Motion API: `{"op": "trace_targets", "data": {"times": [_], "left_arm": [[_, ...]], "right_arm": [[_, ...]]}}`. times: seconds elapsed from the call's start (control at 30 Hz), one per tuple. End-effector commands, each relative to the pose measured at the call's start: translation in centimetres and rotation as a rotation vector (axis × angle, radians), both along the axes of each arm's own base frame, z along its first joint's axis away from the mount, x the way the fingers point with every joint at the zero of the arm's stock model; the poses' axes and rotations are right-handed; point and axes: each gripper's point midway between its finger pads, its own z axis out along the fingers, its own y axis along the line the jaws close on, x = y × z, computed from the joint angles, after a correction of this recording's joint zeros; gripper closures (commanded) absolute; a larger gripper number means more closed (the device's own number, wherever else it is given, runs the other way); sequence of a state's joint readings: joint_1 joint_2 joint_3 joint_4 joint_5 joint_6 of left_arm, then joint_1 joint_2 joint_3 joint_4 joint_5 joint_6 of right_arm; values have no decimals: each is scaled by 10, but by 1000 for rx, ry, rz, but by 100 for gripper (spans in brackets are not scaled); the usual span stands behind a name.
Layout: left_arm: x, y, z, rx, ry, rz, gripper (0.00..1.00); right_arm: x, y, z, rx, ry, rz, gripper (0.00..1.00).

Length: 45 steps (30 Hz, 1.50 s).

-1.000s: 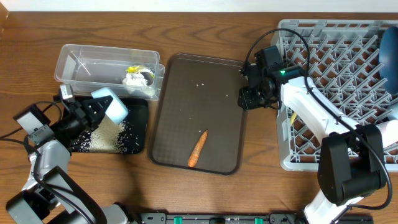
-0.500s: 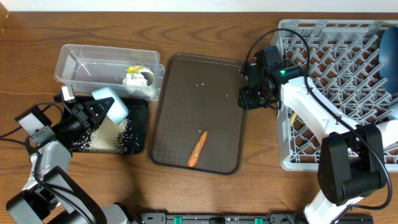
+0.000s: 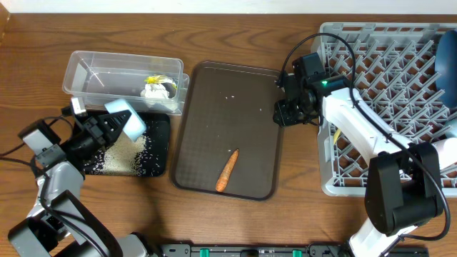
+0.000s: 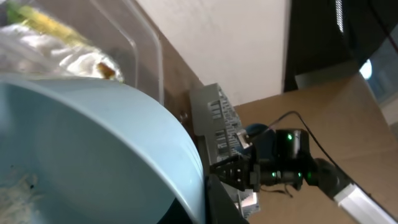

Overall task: Sort waste into correct bins and load items into the dishwasher rack
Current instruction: 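Tip the rice bowl with left gripper to pour rice onto black tray, then carry the emptied bowl with left gripper back onto the brown tray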

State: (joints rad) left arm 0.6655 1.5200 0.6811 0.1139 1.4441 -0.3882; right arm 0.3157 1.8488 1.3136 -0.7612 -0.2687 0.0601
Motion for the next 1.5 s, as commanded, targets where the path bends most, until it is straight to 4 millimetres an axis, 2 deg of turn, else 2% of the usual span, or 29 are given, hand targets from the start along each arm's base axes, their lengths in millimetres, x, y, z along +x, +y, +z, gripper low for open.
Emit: {"op": "trace_targets", "data": {"times": [0.0,0.1,0.2,0.33,0.43,0.53,0.6,0.7,0.9,1.03,1.27,1.37,1.47], "left_arm": [[3,5,-6,-17,77,54,94],[-6,-10,24,-17,-123,-95,94],[1,0,13,-34,-18,-14,94],[-4,-9,27,-7,-132,-93,94],[5,2,11,-29,-2,5,94],[1,-5,21,-13,-79,-54,94],[4,-2,15,-28,-25,-17,94],[0,-7,24,-36,-73,-67,94],[1,-13,29,-66,-56,-90,93],[8,-34,50,-47,-106,-164,94],[18,-97,100,8,-260,-304,94],[17,-116,105,1,-268,-353,94],[16,-125,106,-3,-267,-376,94]], "right_arm": [[-2,2,-1,-5,6,5,59],[-4,1,-2,-8,12,5,59],[-2,1,-2,-13,7,3,59],[-3,1,-2,-14,10,3,59],[-3,1,-2,-14,9,3,59],[-4,0,-2,-15,13,3,59],[-4,0,-2,-15,12,3,59],[-3,1,-2,-13,9,3,59],[-2,1,-2,-12,6,3,59],[0,0,-1,-11,0,-1,59],[8,-9,3,-6,-13,-29,59],[11,-14,6,-4,-19,-43,59],[13,-19,9,-1,-27,-55,59]]}}
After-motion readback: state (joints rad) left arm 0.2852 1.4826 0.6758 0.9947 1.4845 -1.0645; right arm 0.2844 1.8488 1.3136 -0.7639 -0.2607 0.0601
